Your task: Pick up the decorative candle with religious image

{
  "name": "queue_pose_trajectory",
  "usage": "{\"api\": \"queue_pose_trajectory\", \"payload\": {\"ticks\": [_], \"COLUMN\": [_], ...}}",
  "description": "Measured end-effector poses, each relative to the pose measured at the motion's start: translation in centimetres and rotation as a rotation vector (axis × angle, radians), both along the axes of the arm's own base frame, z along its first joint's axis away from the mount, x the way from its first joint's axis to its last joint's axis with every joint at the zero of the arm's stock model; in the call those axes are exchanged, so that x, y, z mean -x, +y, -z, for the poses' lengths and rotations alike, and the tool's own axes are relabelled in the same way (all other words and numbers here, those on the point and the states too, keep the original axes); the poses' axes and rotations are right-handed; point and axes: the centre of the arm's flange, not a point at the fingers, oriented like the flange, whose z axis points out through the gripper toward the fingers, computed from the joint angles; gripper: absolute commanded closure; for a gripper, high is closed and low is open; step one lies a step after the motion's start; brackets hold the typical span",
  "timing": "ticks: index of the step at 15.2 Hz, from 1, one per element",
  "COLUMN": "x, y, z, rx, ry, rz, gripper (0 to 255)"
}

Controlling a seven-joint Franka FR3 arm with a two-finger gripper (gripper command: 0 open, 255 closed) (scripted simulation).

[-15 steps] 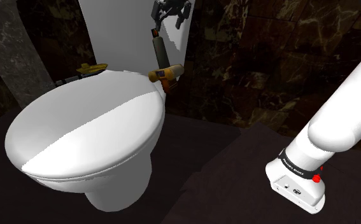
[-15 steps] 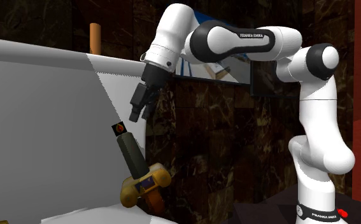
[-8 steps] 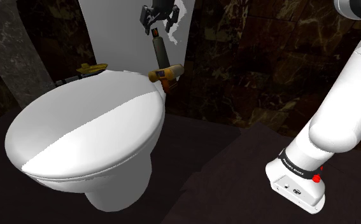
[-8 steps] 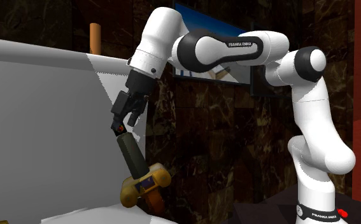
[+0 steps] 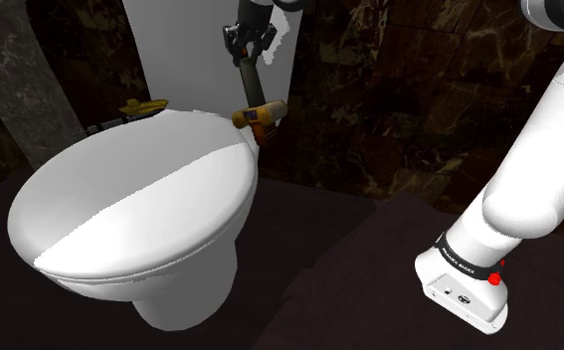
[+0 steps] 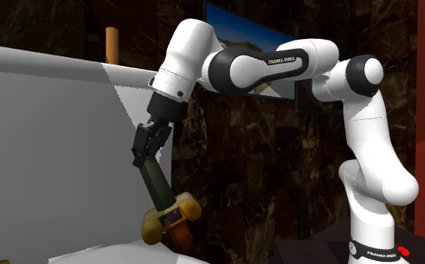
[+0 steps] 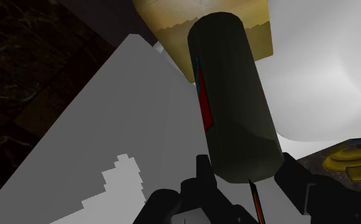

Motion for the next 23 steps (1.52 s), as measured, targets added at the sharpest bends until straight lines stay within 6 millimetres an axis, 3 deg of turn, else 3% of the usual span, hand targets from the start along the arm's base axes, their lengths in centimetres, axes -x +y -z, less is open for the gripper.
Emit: {"api": "queue_pose_trajectory", "payload": {"ticks": [8, 23], "x": [0.0, 0.0], "y": [0.0, 0.0], "z": [-0.2, -7.5], "rx": [0.000, 0.000], "ry": [0.001, 0.002], "rz": [0.000, 0.000], "gripper": [255, 255]}}
